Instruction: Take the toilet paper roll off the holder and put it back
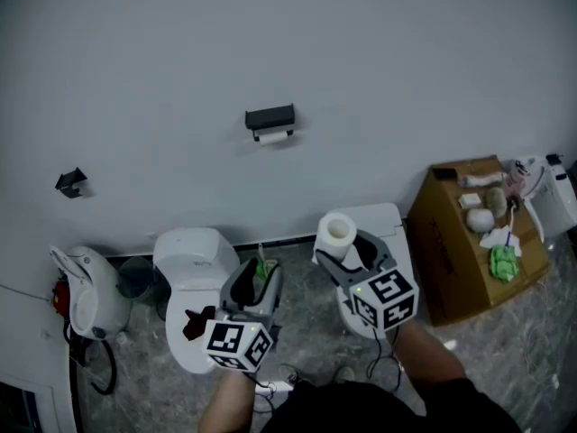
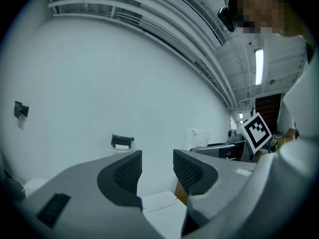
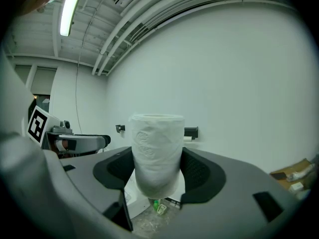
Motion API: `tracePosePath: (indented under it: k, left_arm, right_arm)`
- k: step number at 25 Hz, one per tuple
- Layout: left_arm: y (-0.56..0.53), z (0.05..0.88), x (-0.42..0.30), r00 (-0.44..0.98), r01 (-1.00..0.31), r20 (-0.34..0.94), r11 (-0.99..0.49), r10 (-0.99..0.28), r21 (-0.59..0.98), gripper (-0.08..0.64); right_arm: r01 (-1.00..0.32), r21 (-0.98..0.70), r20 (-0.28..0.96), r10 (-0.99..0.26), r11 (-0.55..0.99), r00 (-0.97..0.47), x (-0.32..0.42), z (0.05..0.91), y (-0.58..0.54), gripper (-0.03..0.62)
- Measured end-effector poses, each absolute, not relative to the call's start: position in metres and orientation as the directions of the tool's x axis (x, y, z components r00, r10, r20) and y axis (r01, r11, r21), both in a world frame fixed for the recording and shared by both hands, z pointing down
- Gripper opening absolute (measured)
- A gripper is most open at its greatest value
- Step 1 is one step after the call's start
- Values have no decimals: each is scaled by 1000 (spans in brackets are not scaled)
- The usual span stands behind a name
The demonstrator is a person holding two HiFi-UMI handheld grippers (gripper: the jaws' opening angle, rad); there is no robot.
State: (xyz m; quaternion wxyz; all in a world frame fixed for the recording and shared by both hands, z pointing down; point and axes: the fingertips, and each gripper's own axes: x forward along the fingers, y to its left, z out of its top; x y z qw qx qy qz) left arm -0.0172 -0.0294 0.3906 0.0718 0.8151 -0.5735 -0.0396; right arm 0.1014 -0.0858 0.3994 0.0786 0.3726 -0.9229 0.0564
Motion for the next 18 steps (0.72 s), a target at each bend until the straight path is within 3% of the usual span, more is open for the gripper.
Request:
tracePosePath:
  k: [9,18]
  left_arm:
    - [-18,395,56,371,-919,34,-362,-928,155,184]
    - [-8,393,72,375,-919,33,-366,-927,148,184]
  right_arm:
    - [-712,-58,190,-692,700,-696,171,407,-69,282]
    - [-717,-69,179,-698,694,-693,188,408,-55,282]
